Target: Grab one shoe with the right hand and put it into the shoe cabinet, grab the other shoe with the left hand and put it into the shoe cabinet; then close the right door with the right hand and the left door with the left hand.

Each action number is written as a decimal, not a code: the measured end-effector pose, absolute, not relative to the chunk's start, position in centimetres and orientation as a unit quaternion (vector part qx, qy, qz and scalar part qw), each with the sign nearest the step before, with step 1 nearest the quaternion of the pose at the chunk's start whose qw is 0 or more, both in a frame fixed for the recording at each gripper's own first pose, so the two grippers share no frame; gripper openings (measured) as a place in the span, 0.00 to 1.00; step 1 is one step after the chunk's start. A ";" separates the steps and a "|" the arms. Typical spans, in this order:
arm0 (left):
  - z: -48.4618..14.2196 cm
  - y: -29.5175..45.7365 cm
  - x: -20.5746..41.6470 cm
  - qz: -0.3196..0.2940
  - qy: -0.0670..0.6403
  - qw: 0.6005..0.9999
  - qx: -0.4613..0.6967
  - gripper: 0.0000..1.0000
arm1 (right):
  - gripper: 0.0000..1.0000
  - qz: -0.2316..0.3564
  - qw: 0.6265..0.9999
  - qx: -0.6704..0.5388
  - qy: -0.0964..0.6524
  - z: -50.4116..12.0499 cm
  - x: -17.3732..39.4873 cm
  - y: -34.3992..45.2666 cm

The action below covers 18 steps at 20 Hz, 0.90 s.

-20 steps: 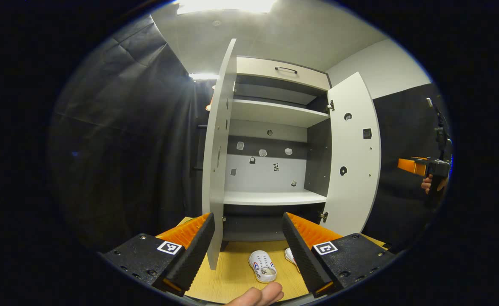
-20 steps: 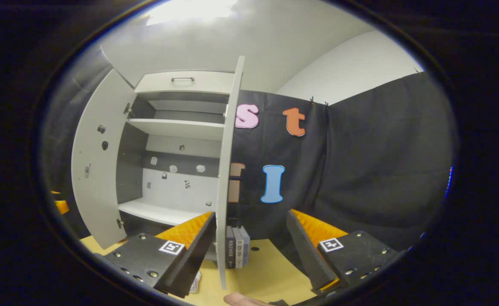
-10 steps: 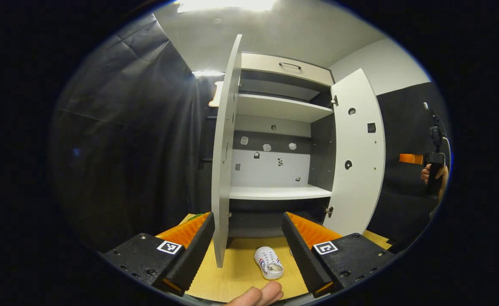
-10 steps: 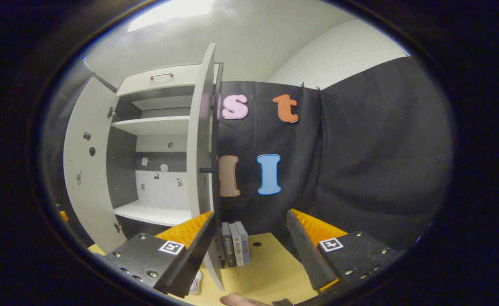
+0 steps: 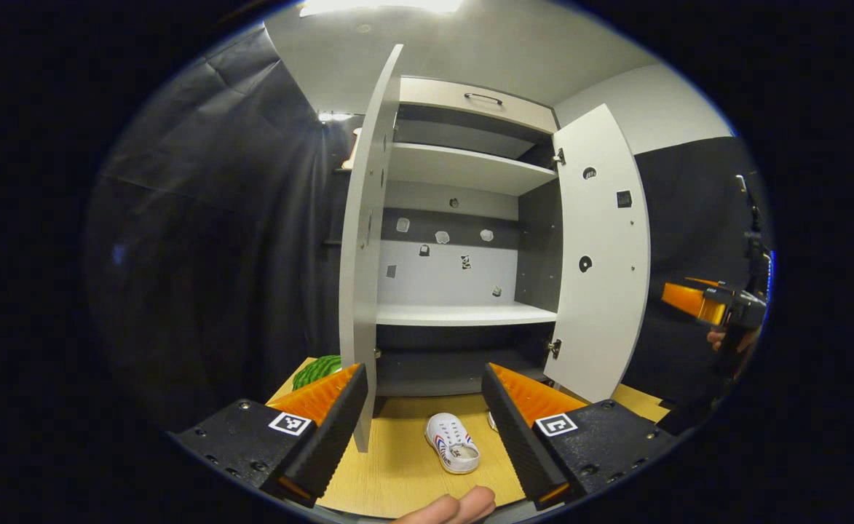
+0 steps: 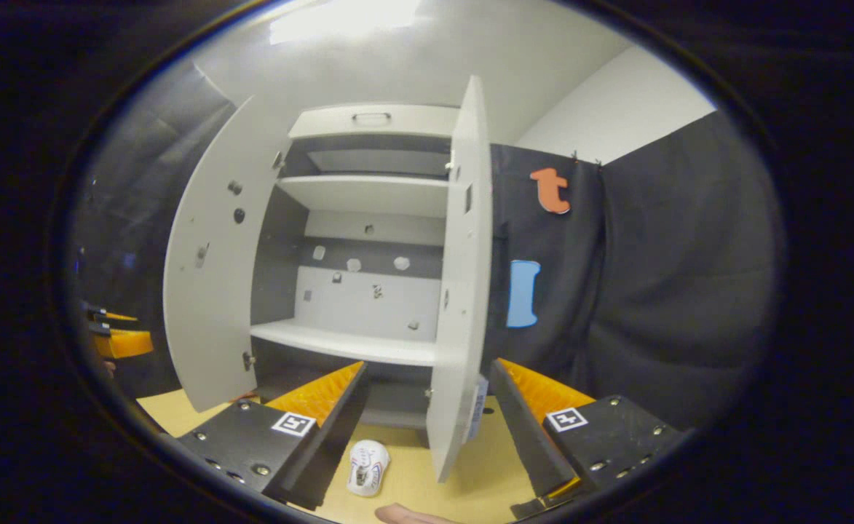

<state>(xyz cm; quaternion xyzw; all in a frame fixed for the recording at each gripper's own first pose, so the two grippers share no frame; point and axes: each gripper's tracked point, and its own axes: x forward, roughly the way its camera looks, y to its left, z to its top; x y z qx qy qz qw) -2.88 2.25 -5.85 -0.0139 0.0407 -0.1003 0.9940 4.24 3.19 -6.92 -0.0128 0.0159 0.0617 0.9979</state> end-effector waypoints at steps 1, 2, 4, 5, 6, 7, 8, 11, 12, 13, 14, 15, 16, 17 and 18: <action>-5.9 2.2 -3.0 -0.101 0.042 0.994 -0.015 0.96 | 0.96 0.078 0.996 -0.011 0.030 -8.8 4.4 4.9; -6.0 2.3 -3.2 -0.102 0.043 0.994 -0.017 0.96 | 0.99 0.091 0.995 -0.008 0.049 -10.9 4.9 6.4; -6.0 2.3 -3.3 -0.106 0.038 0.993 -0.020 0.96 | 1.00 0.103 0.991 -0.003 0.081 -15.1 6.1 8.7; -6.0 2.3 -3.4 -0.107 0.037 0.993 -0.019 0.96 | 0.99 0.110 0.990 -0.002 0.093 -17.1 6.8 9.8; -5.8 2.5 -3.5 -0.108 0.032 0.993 -0.018 0.96 | 0.99 0.113 0.987 0.000 0.112 -19.7 7.5 10.8; -5.7 2.8 -3.6 -0.107 0.028 0.994 -0.018 0.96 | 0.96 0.114 0.985 0.000 0.133 -22.3 8.2 11.6; -5.7 2.9 -3.7 -0.107 0.023 0.994 -0.019 0.96 | 0.99 0.120 0.980 0.000 0.156 -25.2 8.8 12.8; -6.2 3.1 -3.7 -0.109 0.023 0.994 -0.019 0.96 | 0.97 0.121 0.967 -0.018 0.225 -33.3 10.1 14.9; -6.5 3.2 -3.7 -0.112 0.025 0.993 -0.018 0.96 | 0.95 0.117 0.962 -0.029 0.244 -35.7 10.5 15.1; -6.7 3.1 -3.7 -0.115 0.027 0.993 -0.015 0.96 | 0.92 0.119 0.958 -0.029 0.260 -37.5 10.6 15.5; -7.0 3.0 -3.6 -0.117 0.030 0.993 -0.014 0.96 | 0.89 0.122 0.954 -0.021 0.275 -39.3 10.8 16.2; -7.2 2.9 -3.5 -0.118 0.032 0.992 -0.012 0.96 | 0.88 0.112 0.950 -0.013 0.293 -40.7 11.0 16.2; -7.6 3.0 -3.4 -0.117 0.034 0.993 -0.011 0.96 | 0.89 0.104 0.946 -0.005 0.308 -42.0 11.3 16.2; -7.7 3.0 -3.3 -0.117 0.035 0.992 -0.011 0.96 | 0.86 0.098 0.942 0.000 0.322 -43.0 11.5 16.3; -8.1 2.8 -3.2 -0.119 0.040 0.992 -0.012 0.96 | 0.83 0.101 0.938 0.004 0.332 -43.9 11.6 16.7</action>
